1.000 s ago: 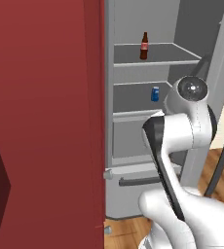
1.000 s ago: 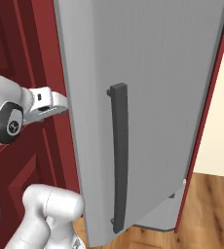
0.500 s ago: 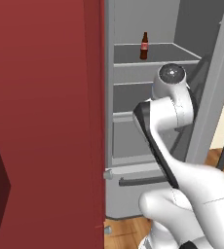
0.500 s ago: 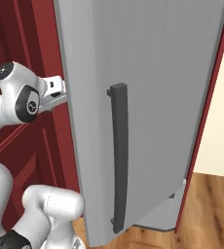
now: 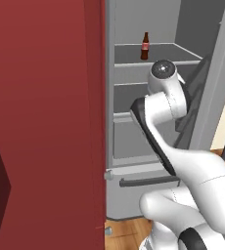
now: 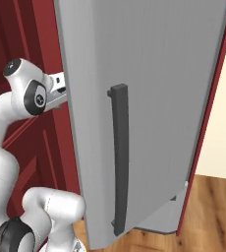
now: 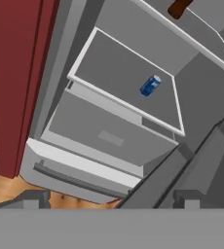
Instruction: Open the fridge, grab two sodas, and place both sodas inside the bowl with ice on the dining counter.
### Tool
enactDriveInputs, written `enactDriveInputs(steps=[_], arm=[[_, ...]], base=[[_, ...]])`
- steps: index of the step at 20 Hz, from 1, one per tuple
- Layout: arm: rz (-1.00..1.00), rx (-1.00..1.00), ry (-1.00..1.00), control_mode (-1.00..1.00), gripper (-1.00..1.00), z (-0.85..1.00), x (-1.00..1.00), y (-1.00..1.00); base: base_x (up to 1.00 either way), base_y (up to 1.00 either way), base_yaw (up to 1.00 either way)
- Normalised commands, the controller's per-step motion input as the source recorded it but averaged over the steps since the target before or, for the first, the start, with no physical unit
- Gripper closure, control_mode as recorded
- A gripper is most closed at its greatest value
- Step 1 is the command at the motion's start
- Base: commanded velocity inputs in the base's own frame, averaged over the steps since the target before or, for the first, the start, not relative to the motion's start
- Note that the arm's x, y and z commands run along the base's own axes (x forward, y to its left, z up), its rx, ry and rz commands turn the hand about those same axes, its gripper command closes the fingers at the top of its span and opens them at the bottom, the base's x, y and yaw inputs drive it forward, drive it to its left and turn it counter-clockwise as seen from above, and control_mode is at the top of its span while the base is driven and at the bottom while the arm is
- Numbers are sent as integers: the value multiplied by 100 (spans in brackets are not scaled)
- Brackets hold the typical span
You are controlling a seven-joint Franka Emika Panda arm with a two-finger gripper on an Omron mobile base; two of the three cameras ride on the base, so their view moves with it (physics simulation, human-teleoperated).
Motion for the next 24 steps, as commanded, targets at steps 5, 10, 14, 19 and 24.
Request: enactDriveInputs(steps=[5,10,14,19,24], arm=[[-5,-5,0,-100,-100,-10,5,-46],[-11,-4,0,-100,-100,-2,-1,-63],[-13,-2,0,-100,-100,0,-9,-73],[-13,0,0,-100,-100,0,-19,-83],[-12,0,0,-100,-100,0,-22,-93]], base=[[0,0,0],[0,0,0],[0,0,0],[0,0,0],[0,0,0]])
